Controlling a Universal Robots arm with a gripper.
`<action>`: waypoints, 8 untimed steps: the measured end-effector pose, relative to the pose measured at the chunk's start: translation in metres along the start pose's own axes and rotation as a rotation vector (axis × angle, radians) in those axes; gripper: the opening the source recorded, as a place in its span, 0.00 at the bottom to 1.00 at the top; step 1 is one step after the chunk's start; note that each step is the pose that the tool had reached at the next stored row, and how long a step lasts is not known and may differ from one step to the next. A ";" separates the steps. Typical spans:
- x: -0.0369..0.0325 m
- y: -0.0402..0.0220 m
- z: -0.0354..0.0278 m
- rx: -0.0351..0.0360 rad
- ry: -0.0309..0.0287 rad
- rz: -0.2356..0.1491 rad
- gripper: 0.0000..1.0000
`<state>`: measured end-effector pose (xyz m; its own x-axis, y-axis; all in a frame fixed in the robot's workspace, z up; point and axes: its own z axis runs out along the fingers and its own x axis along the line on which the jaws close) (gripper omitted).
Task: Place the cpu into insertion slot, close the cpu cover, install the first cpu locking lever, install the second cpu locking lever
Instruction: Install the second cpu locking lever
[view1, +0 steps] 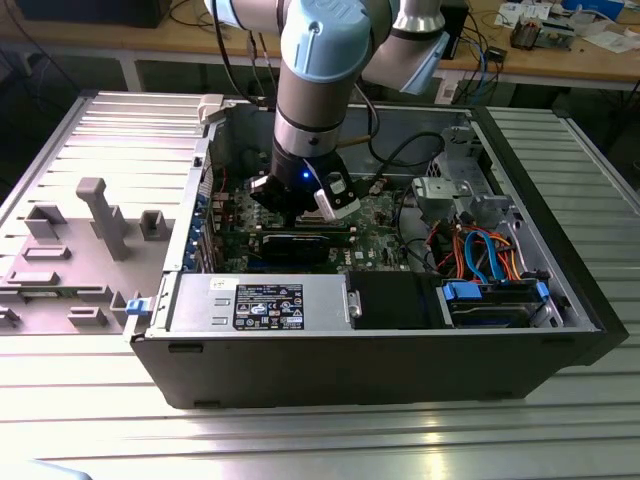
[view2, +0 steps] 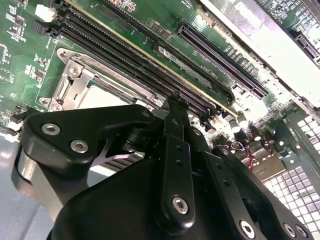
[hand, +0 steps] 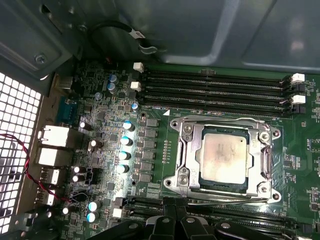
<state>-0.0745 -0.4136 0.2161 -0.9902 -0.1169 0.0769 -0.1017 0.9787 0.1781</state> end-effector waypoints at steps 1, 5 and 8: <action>0.0000 0.0000 0.0000 -0.0004 -0.0001 0.000 0.11; 0.0000 0.0000 0.0000 -0.0029 -0.0003 0.000 0.11; 0.0000 0.0000 0.0000 -0.0041 -0.0005 0.000 0.11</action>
<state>-0.0745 -0.4136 0.2161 -0.9902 -0.1172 0.0764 -0.1017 0.9780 0.1822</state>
